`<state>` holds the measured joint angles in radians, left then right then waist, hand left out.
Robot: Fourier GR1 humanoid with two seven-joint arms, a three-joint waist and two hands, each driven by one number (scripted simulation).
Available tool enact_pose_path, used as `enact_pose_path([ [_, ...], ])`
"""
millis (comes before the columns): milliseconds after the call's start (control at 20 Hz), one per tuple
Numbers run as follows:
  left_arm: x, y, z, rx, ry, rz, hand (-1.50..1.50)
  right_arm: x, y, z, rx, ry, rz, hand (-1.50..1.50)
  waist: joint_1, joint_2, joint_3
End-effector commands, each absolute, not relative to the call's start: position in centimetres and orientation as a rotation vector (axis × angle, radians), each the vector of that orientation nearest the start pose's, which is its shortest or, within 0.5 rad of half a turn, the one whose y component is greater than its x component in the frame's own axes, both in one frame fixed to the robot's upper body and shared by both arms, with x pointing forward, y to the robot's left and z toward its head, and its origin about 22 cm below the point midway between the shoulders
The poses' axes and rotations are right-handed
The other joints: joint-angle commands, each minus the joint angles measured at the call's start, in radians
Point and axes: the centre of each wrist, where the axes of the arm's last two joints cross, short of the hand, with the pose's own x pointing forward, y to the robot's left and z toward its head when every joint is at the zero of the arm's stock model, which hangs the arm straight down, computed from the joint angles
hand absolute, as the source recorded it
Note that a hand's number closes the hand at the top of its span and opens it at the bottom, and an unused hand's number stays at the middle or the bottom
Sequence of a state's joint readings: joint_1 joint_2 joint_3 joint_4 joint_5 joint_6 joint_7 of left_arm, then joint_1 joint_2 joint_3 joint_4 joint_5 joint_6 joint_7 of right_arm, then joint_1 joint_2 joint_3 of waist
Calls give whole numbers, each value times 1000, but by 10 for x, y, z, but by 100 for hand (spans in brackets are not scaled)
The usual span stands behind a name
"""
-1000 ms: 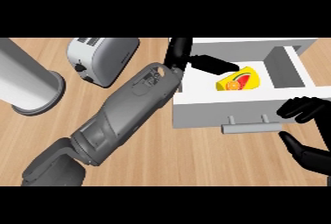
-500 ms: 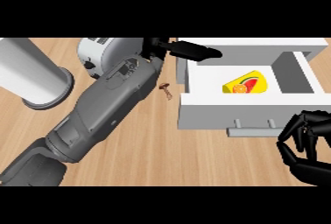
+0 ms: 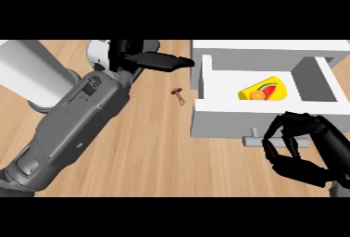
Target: Pick up the cup, place it into the drawer and close the drawer
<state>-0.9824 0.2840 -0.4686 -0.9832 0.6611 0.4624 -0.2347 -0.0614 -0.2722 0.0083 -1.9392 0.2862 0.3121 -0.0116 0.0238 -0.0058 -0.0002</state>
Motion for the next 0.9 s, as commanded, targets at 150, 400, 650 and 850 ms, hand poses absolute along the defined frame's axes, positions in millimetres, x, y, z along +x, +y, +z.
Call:
enact_pose_path([
  [150, 382, 169, 117, -128, -1907, -42, -150, 254, -240, 84, -399, -1764, 1037, 150, 9, 4, 0],
  [400, 378, 210, 136, -151, -1917, -58, -150, 288, -219, 62, -571, -1650, 1237, 150, 34, 8, 0],
  [650, 359, 232, 112, -135, -1911, -12, -150, 323, -212, 34, -637, -1609, 1338, 150, 13, 9, 1],
  [850, 346, 249, 119, -111, -1904, -12, -150, 354, -201, 8, -628, -1595, 1316, 150, 15, 11, 1],
])
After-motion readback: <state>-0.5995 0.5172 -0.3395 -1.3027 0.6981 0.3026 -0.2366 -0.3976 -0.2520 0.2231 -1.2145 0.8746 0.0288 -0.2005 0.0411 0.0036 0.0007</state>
